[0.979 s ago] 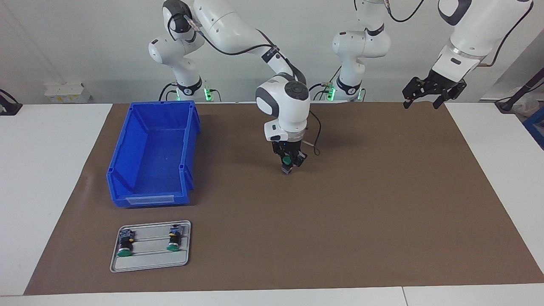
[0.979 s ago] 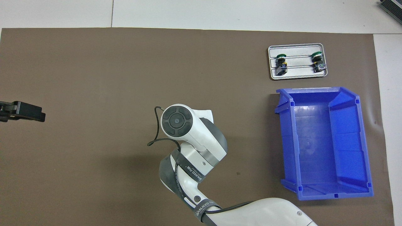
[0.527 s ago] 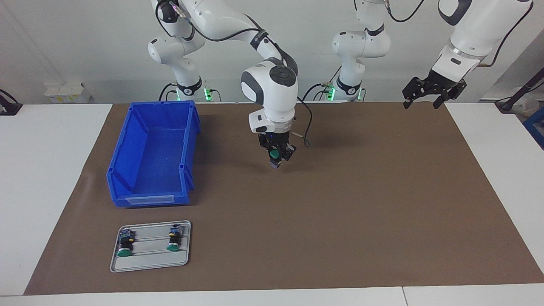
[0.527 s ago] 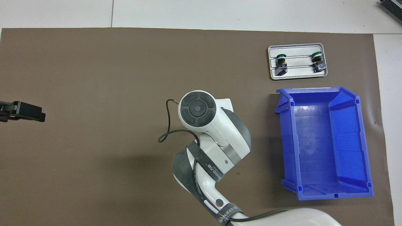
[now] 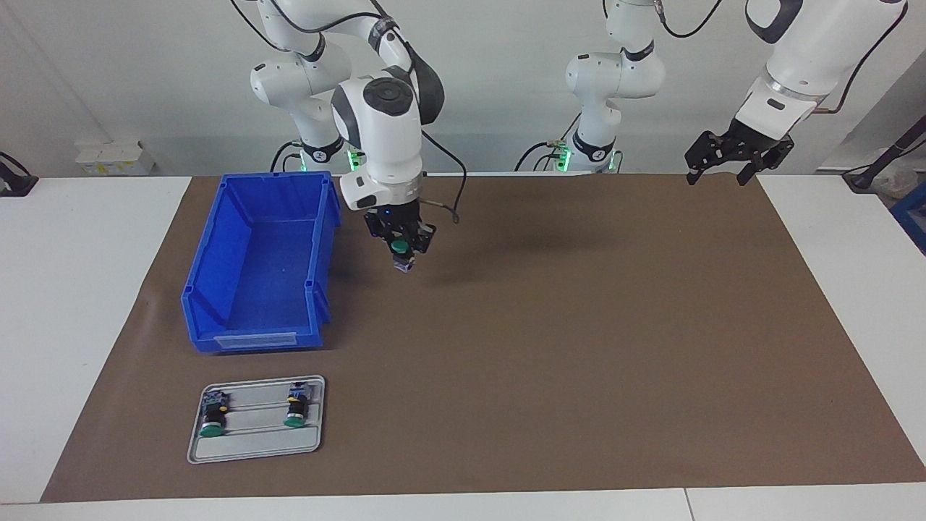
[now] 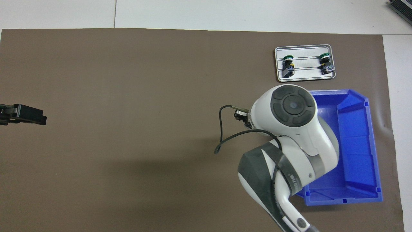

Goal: Place and press button with both arms
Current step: 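Carry the button with the right gripper to the blue bin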

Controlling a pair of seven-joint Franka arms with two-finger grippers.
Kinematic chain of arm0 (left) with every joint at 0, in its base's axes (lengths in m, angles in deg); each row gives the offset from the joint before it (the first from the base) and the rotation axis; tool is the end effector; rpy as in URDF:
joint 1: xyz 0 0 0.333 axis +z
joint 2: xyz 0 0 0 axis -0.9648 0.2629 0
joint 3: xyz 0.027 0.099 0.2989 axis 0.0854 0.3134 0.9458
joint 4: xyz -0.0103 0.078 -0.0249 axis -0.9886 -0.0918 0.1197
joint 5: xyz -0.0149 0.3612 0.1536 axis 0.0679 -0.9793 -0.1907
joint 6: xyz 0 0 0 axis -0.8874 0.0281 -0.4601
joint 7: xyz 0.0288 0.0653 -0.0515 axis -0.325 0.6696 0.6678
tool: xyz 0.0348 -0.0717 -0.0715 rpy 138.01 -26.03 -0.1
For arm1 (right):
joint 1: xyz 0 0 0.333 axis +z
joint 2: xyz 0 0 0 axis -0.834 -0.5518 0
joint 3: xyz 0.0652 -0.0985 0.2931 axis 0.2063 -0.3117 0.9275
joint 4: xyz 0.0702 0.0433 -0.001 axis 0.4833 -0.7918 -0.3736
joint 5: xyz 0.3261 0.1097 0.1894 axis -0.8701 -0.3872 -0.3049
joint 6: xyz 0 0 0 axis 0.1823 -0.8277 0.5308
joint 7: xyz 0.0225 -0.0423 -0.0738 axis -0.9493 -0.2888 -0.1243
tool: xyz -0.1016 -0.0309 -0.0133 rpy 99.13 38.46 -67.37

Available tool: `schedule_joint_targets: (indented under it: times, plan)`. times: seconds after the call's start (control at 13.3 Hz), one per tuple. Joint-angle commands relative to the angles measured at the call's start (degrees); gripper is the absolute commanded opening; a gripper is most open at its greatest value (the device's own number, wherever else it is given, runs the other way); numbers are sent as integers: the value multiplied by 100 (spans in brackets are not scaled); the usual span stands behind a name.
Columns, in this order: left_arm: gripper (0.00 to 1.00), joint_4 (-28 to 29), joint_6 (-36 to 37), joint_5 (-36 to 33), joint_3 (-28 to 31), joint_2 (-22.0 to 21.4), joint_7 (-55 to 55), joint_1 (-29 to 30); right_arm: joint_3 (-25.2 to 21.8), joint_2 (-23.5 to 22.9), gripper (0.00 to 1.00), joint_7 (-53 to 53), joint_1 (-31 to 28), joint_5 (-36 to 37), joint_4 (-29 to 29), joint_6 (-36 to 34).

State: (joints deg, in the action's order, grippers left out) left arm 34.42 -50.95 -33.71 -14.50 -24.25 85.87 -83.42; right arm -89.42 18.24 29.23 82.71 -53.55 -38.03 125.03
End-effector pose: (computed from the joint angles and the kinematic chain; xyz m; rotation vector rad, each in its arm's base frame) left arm 0.5198 -0.0134 0.6236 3.1056 -0.1001 -0.0828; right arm 0.5271 0.2400 0.4714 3.0447 -0.5904 0.0657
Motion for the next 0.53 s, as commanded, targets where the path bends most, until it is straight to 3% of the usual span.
schedule_joint_targets:
  times: [0.0,0.45]
  plan:
    - [100,69,48,-72,-45,-77,59,49,58,536,0,-963,-500,-61,-252,-347]
    - [100,69,48,-72,-45,-77,59,49,58,643,0,-3300,-1836,-61,-286,-445]
